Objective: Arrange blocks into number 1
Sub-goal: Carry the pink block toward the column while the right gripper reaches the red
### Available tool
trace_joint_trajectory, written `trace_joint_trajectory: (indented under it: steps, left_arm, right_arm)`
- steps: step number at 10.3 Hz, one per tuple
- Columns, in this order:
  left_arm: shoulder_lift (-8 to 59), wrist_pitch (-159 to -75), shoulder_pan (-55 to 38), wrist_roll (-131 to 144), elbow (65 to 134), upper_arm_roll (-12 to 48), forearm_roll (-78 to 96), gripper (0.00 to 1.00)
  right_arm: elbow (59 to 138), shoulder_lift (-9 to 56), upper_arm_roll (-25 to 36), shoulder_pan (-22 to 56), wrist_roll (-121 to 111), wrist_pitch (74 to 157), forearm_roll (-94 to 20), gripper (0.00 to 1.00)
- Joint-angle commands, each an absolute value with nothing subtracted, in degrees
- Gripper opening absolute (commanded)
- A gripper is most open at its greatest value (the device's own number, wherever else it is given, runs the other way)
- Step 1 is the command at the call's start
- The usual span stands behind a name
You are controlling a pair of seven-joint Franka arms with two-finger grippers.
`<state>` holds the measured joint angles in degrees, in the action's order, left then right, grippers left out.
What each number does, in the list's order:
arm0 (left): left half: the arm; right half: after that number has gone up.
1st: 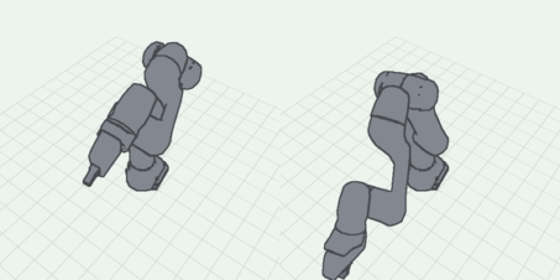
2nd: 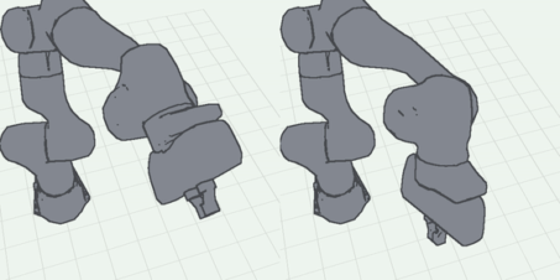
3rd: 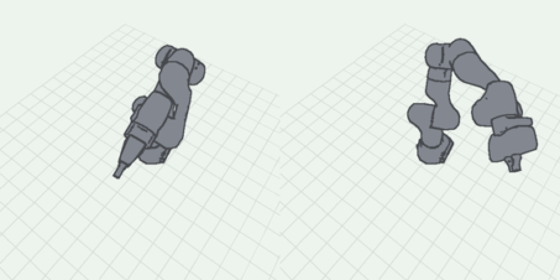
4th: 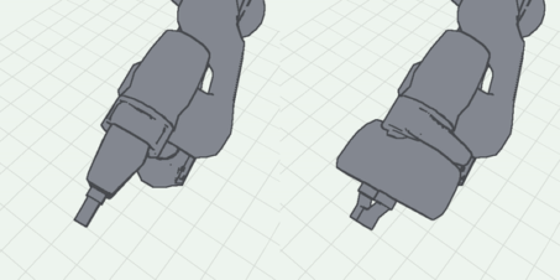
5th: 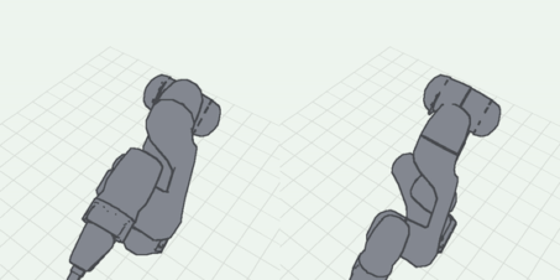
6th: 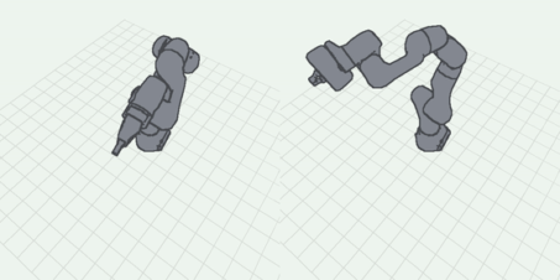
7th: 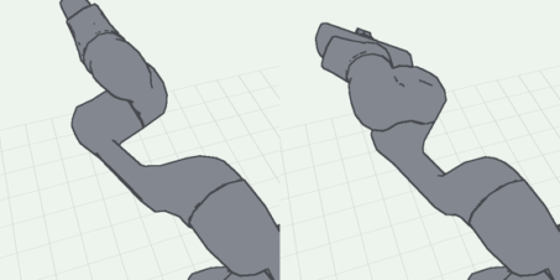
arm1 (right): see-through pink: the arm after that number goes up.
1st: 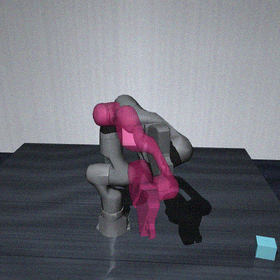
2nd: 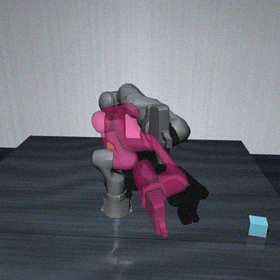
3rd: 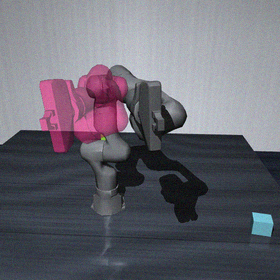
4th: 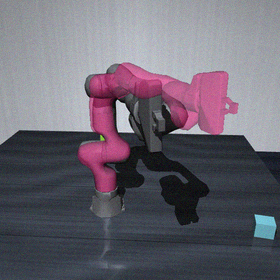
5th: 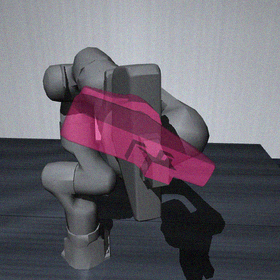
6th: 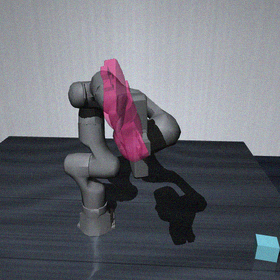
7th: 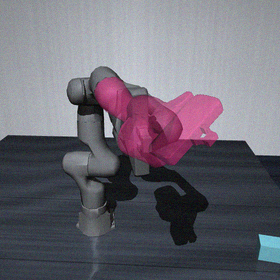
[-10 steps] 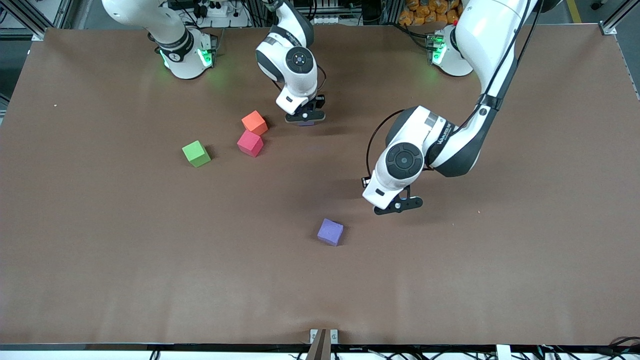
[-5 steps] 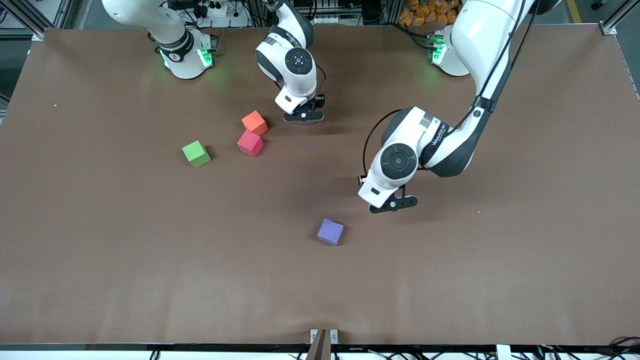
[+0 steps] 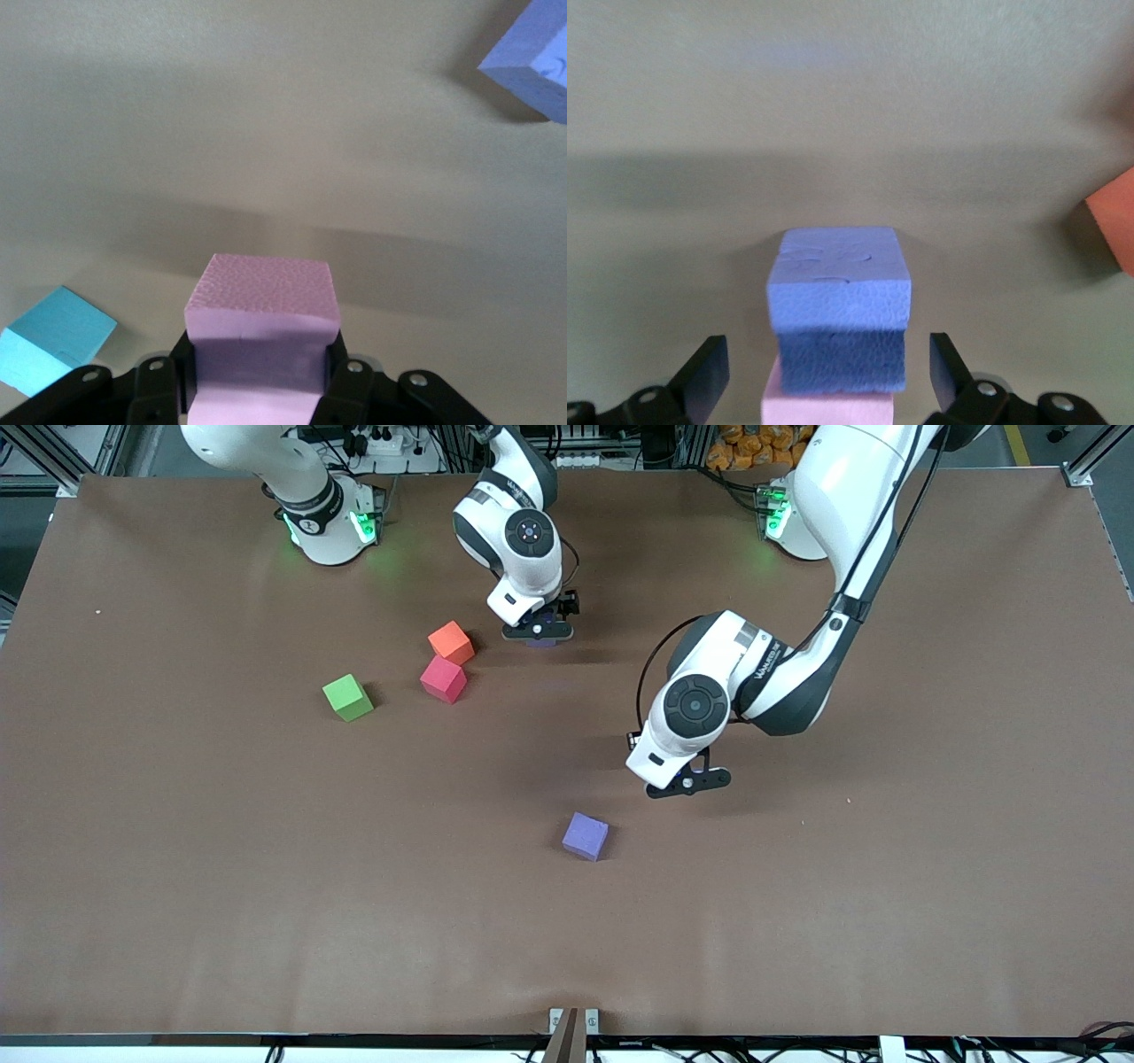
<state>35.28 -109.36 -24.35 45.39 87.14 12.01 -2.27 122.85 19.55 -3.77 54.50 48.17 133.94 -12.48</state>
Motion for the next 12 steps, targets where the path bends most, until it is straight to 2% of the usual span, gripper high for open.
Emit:
trace_joint_trajectory:
  steps: [1,3,6,10,12]
  left_arm:
    - [35.9,-110.4,-26.0,47.8,86.5,11.7,-1.1,0.0]
    - [36.3,-110.6,-27.6,49.1,86.5,11.6,-1.2,0.0]
    - [37.8,-113.7,-33.7,55.7,86.5,11.5,-1.8,0.0]
    - [38.3,-117.5,-42.1,62.7,88.1,11.3,-3.1,0.0]
    - [37.6,-126.4,-44.5,64.6,92.9,11.3,-3.2,0.0]
  right_arm:
    - [121.6,13.1,-2.5,53.5,48.3,127.6,-12.4,1.0]
    - [119.5,8.5,0.3,52.5,48.2,120.5,-5.8,1.0]
    - [112.3,7.1,4.3,46.9,45.1,111.3,-2.4,1.0]
    - [109.2,7.6,5.5,33.0,36.0,107.8,-2.5,1.0]
    - [108.9,7.8,5.5,26.9,29.7,107.1,-2.4,1.0]
